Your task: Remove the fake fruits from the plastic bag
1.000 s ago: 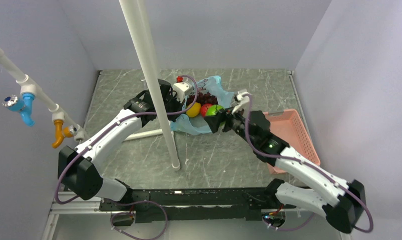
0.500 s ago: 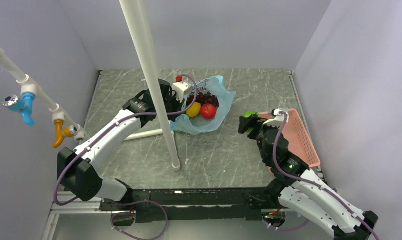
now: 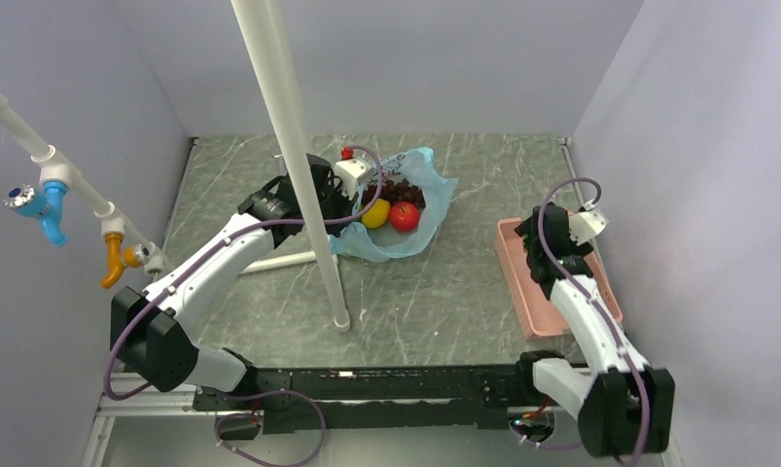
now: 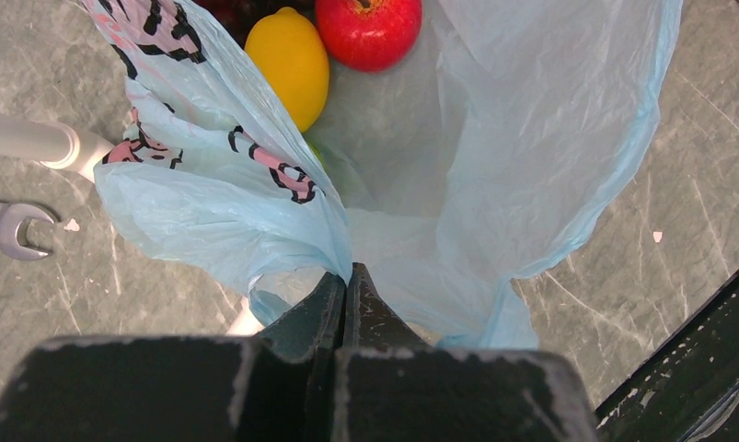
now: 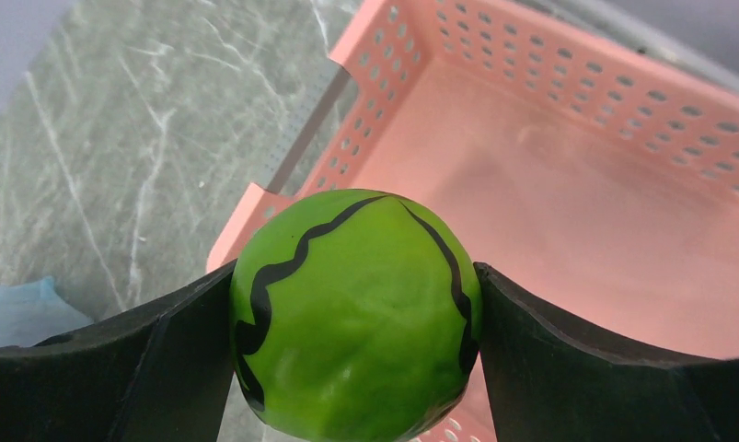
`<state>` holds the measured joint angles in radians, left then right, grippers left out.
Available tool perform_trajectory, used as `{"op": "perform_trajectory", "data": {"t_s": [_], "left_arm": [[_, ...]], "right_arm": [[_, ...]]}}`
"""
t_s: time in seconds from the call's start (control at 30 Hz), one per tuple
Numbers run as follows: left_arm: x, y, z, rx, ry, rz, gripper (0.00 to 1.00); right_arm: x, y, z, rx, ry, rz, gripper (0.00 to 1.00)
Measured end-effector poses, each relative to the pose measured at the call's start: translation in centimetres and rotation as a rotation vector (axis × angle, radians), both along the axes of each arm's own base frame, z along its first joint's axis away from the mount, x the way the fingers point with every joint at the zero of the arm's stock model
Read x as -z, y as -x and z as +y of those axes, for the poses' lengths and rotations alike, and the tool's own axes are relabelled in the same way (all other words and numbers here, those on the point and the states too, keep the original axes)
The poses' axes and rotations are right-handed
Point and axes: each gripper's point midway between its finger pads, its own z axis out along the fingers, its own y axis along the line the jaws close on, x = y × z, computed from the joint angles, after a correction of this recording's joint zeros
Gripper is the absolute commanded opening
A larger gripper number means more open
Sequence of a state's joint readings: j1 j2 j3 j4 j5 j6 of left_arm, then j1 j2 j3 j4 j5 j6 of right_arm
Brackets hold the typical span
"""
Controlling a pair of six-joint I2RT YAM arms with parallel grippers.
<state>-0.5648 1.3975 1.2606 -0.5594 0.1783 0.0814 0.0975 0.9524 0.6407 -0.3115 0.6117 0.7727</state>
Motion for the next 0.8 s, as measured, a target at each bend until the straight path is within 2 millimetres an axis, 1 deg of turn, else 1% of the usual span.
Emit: {"op": "perform_trajectory", "data": {"t_s": [0.13,0.2,0.27,0.33,0.4,0.47,0.53,0.6,0.63,0.67,0.7,0.77,0.8], "left_arm": [[0.0,0.0,0.0,0.002,0.0,0.001,0.0],[0.0,0.0,0.0,0.001,-0.001,0.0,0.0],[0.0,0.1,0.0,0.001,-0.002,0.0,0.0],[0.0,0.1,0.0,0.001,-0.002,0.001,0.0],[0.0,0.1,0.0,0.001,-0.002,0.001,0.0],[0.0,0.1,0.0,0.001,-0.002,0.001,0.0],[0.0,0.1,0.0,0.001,-0.002,0.001,0.0],[0.1,0.1,0.0,0.002,-0.002,0.002,0.0],[0.1,0.1,0.0,0.002,-0.002,0.003,0.0],[0.1,0.1,0.0,0.002,-0.003,0.003,0.0],[0.1,0.1,0.0,0.002,-0.003,0.004,0.0],[0.1,0.1,0.0,0.002,-0.003,0.004,0.0],[0.1,0.1,0.0,0.002,-0.004,0.005,0.0]], "right_arm": [[3.2,-1.4,-0.6,0.006,-0.103,0.086,0.0],[4.6,-1.5,-0.9,0.01,-0.141,0.126,0.03],[5.4,-1.6,-1.5,0.017,-0.166,0.142,0.06],[5.9,-2.1,-1.8,0.007,-0.197,0.139,0.06],[6.5,-2.7,-1.5,-0.026,-0.229,0.142,0.07],[7.3,-3.4,-0.6,-0.085,-0.266,0.155,0.09],[8.2,-3.7,0.5,-0.143,-0.301,0.178,0.17],[8.6,-3.7,1.3,-0.184,-0.321,0.192,0.26],[8.6,-3.8,1.6,-0.202,-0.327,0.194,0.36],[8.6,-3.8,1.7,-0.213,-0.328,0.195,0.49],[8.5,-3.8,1.9,-0.222,-0.329,0.194,0.56],[8.4,-3.8,2.0,-0.235,-0.328,0.19,0.74],[8.3,-3.9,2.0,-0.237,-0.326,0.186,0.8]]}}
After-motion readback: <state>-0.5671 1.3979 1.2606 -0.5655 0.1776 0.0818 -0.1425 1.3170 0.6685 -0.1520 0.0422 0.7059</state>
